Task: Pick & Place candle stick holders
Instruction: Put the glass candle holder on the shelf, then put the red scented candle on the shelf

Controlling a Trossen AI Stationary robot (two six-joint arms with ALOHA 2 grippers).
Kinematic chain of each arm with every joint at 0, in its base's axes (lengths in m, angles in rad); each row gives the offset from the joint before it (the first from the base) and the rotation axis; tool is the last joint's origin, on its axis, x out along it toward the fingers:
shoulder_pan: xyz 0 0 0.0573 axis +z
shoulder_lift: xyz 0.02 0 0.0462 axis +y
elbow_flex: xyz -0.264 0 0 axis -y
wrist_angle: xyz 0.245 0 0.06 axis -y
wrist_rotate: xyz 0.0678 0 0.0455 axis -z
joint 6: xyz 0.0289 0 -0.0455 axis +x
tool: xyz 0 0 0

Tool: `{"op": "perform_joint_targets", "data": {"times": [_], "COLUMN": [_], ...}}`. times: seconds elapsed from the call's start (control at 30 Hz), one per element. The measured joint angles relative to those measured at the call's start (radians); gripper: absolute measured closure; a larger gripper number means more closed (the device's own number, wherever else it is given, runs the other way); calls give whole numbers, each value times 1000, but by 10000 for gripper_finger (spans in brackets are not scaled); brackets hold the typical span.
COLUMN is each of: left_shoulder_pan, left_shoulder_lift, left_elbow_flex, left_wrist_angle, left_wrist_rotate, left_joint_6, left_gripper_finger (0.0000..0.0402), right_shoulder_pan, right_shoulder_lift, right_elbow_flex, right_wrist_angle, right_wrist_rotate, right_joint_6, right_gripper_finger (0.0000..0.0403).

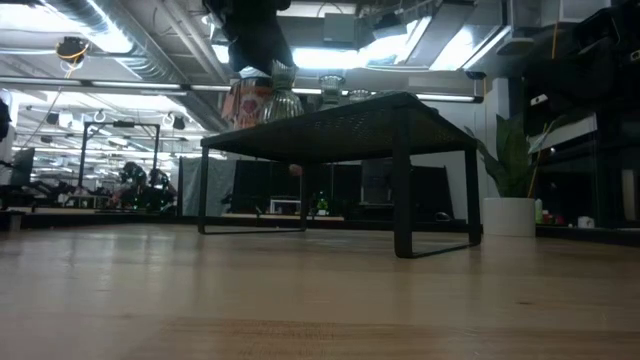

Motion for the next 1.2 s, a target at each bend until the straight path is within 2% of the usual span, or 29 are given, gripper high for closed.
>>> {"op": "perform_joint_targets", "data": {"times": [0.1, 0.57, 1.07, 1.2], "left_shoulder_pan": [0, 0, 0, 0], "left_shoulder_lift": [9, 29, 29, 29], "left_elbow_flex": [0, 0, 0, 0], "left_wrist_angle": [21, 52, 72, 88], "left_wrist_rotate": [36, 39, 35, 35], "left_joint_6": [7, 36, 42, 42], "left_gripper_finger": [224, 223, 193, 174], "right_shoulder_pan": [0, 0, 0, 0], "right_shoulder_lift": [0, 0, 0, 0], "right_elbow_flex": [0, 0, 0, 0], "right_wrist_angle": [0, 0, 0, 0], "right_wrist_rotate": [0, 0, 0, 0], "right_joint_6": [0, 0, 0, 0], "right_gripper_finger": [387, 387, 387, 387]}}
